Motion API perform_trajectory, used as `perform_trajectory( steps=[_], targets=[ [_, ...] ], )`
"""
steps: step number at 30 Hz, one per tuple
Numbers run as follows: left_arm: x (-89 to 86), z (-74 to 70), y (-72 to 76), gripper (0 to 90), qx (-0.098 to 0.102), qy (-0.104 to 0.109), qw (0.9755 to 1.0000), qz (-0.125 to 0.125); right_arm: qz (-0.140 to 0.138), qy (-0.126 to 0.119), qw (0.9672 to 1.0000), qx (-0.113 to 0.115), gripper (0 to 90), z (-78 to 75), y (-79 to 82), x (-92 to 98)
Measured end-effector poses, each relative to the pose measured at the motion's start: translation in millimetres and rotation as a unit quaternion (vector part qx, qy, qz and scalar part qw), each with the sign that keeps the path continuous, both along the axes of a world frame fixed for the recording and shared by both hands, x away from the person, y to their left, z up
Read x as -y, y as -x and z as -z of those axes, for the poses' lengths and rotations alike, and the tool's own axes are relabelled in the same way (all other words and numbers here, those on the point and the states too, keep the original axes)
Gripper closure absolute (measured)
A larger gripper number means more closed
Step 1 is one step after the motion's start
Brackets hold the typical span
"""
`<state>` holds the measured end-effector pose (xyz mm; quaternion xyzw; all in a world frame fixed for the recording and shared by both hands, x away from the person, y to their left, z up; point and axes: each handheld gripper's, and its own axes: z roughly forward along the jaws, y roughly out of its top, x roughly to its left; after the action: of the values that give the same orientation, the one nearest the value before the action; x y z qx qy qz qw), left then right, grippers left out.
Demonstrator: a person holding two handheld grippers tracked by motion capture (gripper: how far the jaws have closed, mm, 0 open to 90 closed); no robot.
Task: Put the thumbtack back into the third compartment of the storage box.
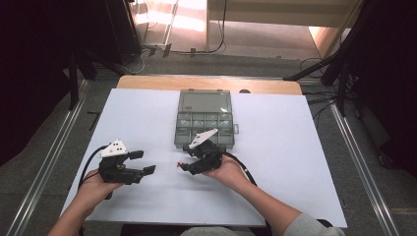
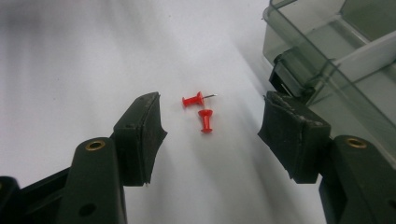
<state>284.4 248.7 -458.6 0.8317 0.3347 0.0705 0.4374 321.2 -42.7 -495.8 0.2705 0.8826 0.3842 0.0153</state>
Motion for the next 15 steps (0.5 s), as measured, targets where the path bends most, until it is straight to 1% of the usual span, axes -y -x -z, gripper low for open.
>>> perform_trajectory(
  steps=[3,5,9,10,12,13,15],
  targets=[
    [-0.1,0.0,0.0,23.4,0.0,0.0,1.0,0.0,-0.003,0.002,1.0,0.0,41.8,2.5,1.0,-3.5],
    [-0.1,0.0,0.1,23.4,0.0,0.0,1.0,-0.001,-0.011,0.005,0.9999,0.0,46.0,4.1,1.1,-5.3],
    [-0.1,-0.1,0.1,23.4,0.0,0.001,1.0,0.0,-0.017,0.007,0.9998,-0.001,48.9,6.8,2.2,-10.2],
    [-0.1,-0.1,0.2,23.4,0.0,0.001,1.0,0.0,-0.019,0.011,0.9998,-0.002,49.8,7.7,2.4,-11.2],
    [-0.2,-0.1,0.1,23.5,0.0,0.001,1.0,0.0,-0.024,0.017,0.9996,0.0,51.6,9.6,2.7,-12.9],
    [-0.3,-0.1,0.0,23.4,0.0,0.001,1.0,0.0,-0.024,0.019,0.9995,0.005,53.3,9.5,3.4,-13.1],
    [-0.2,0.1,-0.1,23.4,0.0,0.001,1.0,0.0,-0.024,0.02,0.9995,0.005,56.6,9.5,3.5,-13.4]
  ],
)
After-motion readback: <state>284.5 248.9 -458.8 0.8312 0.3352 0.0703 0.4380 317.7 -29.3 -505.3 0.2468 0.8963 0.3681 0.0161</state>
